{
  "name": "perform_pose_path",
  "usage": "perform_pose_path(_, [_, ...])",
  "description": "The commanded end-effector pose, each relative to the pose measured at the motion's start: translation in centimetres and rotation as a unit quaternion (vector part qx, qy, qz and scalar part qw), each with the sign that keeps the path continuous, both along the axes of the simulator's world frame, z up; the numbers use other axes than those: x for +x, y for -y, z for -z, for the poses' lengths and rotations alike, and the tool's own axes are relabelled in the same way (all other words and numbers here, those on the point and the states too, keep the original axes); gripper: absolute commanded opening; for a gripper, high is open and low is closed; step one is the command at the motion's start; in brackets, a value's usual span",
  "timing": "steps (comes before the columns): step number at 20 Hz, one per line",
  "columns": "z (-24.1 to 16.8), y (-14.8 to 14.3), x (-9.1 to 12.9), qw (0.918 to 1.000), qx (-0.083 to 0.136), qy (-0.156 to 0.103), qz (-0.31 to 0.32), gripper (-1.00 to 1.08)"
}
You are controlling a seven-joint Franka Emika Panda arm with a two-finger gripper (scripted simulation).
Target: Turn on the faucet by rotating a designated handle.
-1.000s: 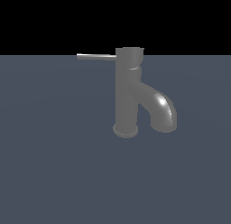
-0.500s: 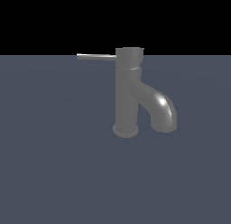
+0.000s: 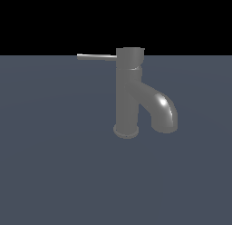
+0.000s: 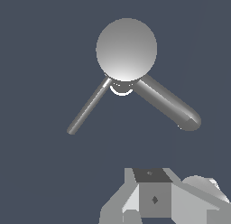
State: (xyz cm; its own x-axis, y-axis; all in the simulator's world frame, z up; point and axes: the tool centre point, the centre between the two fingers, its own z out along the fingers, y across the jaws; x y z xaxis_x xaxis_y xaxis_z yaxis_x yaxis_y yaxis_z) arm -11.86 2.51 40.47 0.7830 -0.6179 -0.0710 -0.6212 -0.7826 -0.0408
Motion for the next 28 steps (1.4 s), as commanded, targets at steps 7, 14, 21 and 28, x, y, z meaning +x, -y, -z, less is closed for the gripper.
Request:
perform_pose_path(7, [3.2, -1.9, 3.7, 0.9954, -0.007, -0.005, 0.096, -1.0])
perform_pose_path(14, [6.0, -3.6, 6.4, 0.9847, -0.017, -0.007, 0.173, -1.0])
perform_pose_path(21, [9.0, -5.3, 8.7, 0.969, -0.029, -0.004, 0.245, -1.0])
perform_pose_path(28, [11.0, -6.5, 10.1, 0.9557, -0.037, 0.0, 0.292, -1.0])
